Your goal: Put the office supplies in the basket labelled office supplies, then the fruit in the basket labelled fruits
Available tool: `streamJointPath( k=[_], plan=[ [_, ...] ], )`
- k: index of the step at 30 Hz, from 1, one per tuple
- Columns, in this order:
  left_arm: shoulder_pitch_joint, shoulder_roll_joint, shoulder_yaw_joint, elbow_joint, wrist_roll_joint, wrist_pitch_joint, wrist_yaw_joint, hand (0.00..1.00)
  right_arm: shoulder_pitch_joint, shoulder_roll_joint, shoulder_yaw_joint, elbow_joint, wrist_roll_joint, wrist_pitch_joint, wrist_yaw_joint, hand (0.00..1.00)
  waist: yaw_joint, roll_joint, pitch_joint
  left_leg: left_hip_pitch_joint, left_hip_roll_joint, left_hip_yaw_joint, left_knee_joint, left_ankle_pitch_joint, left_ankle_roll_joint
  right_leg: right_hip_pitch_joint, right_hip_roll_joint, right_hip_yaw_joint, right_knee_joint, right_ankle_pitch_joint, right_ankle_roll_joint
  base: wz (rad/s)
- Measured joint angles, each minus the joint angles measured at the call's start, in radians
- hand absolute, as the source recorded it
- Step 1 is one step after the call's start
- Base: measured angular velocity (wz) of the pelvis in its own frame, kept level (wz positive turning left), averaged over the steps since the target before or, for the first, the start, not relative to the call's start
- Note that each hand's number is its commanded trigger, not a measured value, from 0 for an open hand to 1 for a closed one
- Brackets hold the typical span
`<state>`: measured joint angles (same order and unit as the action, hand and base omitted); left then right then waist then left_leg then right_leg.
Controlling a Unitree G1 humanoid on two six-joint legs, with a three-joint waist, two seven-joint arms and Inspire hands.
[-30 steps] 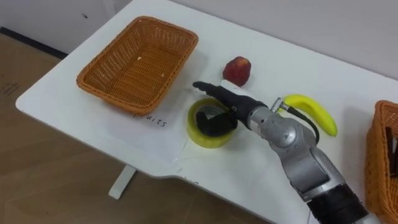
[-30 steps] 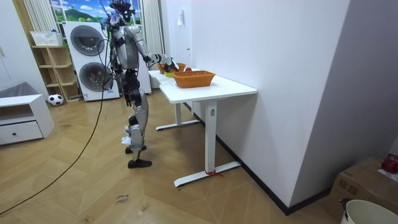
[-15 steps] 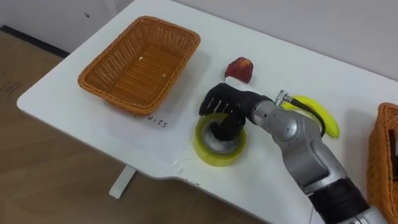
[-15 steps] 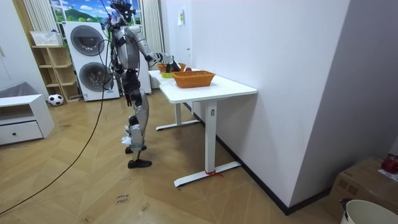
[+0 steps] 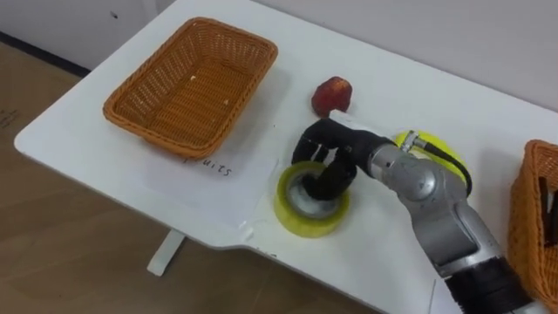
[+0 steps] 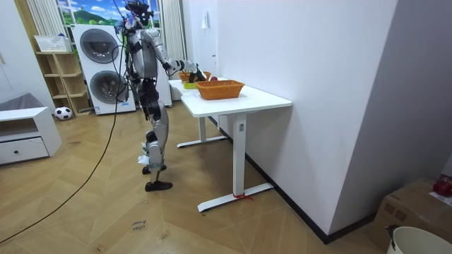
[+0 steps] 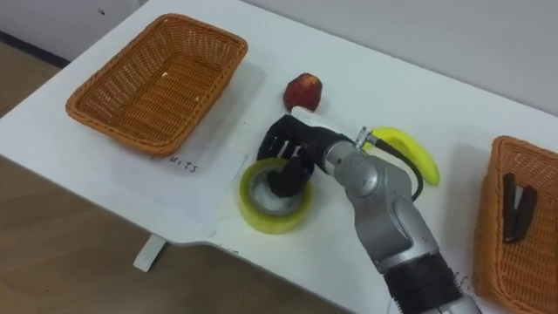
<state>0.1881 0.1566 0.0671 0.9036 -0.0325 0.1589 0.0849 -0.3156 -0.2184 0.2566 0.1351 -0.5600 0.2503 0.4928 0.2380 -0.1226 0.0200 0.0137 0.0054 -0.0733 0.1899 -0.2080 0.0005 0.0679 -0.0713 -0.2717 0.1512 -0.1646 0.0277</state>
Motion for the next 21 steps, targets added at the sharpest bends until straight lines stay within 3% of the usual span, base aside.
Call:
streamJointPath(
  k=[6,9,14,21],
  plan=[
    [0.002,0.002,0.023,0.026,-0.003,-0.035,-0.006,0.00,0.026,-0.054,-0.092,-0.020,0.011,0.000,-0.001,1.00,-0.072,-0.007,-0.0055,0.008,0.001,0.014,0.001,0.000,0.000,0.000,0.001,0.024,0.000,0.001,0.001,-0.10],
    [0.000,-0.001,0.046,0.040,-0.006,-0.040,-0.011,0.00,0.070,-0.089,-0.166,-0.146,0.011,0.000,-0.002,1.00,-0.099,-0.006,-0.0057,0.015,0.003,0.023,-0.002,0.000,0.000,-0.001,0.003,0.047,0.002,0.001,0.001,-0.13],
    [0.001,0.000,0.050,0.062,-0.016,-0.053,0.000,0.00,0.083,-0.106,-0.245,-0.252,0.055,-0.011,-0.040,1.00,-0.124,-0.004,-0.0073,0.032,0.009,0.060,-0.009,0.000,0.000,-0.002,0.008,0.075,0.003,0.002,0.003,-0.20],
    [0.013,-0.008,0.070,0.063,-0.016,-0.061,0.000,0.00,0.108,-0.109,-0.321,-0.291,0.098,-0.023,-0.091,1.00,-0.158,0.009,-0.0167,0.056,0.012,0.080,-0.019,0.000,0.000,0.003,0.010,0.094,0.016,0.004,0.005,-0.08]
  ],
)
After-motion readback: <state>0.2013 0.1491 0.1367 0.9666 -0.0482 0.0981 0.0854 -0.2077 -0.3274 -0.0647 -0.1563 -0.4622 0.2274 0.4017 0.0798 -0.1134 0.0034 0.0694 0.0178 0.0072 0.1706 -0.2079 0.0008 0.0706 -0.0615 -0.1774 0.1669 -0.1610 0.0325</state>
